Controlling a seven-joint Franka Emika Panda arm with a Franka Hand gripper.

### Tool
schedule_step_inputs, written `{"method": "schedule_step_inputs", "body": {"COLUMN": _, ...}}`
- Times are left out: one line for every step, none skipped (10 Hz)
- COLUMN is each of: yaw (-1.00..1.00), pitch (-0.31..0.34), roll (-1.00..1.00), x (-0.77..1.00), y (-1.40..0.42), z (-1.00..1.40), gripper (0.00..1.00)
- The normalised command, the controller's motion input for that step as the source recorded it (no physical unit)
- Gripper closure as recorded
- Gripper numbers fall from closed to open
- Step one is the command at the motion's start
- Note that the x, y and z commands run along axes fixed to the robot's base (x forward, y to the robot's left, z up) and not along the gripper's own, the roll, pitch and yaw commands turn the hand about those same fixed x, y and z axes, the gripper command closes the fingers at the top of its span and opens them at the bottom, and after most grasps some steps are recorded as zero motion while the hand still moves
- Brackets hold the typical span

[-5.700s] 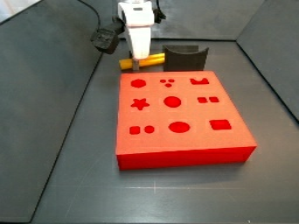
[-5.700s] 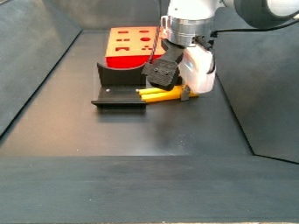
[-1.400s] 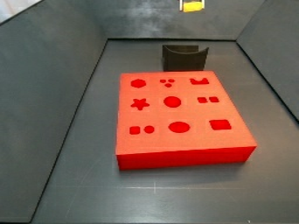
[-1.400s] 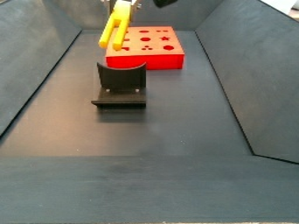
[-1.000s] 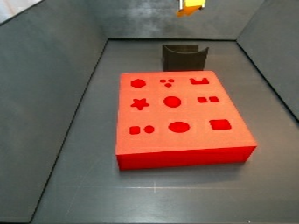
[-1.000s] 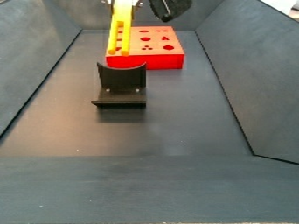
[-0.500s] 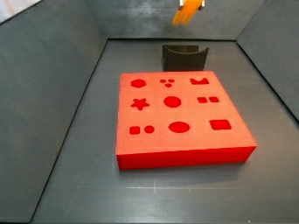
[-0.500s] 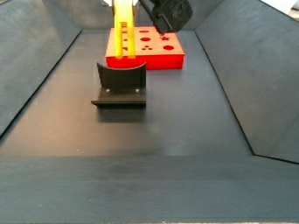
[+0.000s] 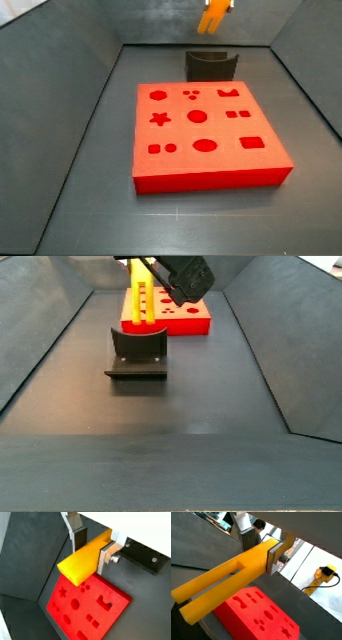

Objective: Pick up the square-circle object. Move up. Place the square-circle object on the fixture. Regrasp the square-circle object. Move to above the board. Insert the square-circle object.
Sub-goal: Place the square-circle object on the fixture.

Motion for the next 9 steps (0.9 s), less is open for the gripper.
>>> {"method": "schedule_step_inputs", "body": {"yaw": -0.2, "pitch": -0.041, "roll": -0.14, "x": 0.07, "y": 0.05, "z": -0.01, "gripper": 1.0}}
{"method": "schedule_step_inputs", "body": {"yaw": -0.12, "pitch": -0.066, "roll": -0.07, "x": 0.1, "y": 0.13, "z": -1.0, "gripper": 1.0}}
{"method": "schedule_step_inputs", "body": {"yaw": -0.07, "pitch": -0.074, "roll": -0.07, "x": 0.1, "y": 0.13, "z": -1.0, "gripper": 1.0}}
{"method": "schedule_step_inputs", "body": {"yaw": -0.05, "pitch": -0.086, "roll": -0.08, "x": 0.12, "y": 0.11, "z": -1.0, "gripper": 1.0}}
{"method": "schedule_step_inputs", "body": {"yaw": -0.02, "pitch": -0.085, "roll": -0.08, "x": 0.12, "y": 0.1, "z": -1.0, "gripper": 1.0}}
{"method": "schedule_step_inputs", "body": {"yaw": -0.01, "pitch": -0.084, "roll": -0.07, "x": 0.12, "y": 0.1, "z": -1.0, "gripper": 1.0}}
{"method": "schedule_step_inputs", "body": {"yaw": 0.01, "pitch": -0.07, "roll": -0.07, "x": 0.12, "y": 0.08, "z": -0.92, "gripper": 1.0}}
{"method": "schedule_step_inputs", "body": {"yaw": 0.02, "pitch": -0.06, "roll": -0.07, "x": 0.11, "y": 0.06, "z": -0.74, "gripper": 1.0}}
{"method": "schedule_step_inputs", "body": {"yaw": 0.03, "pitch": -0.032, "roll": -0.07, "x": 0.09, "y": 0.04, "z": -0.52, "gripper": 1.0}}
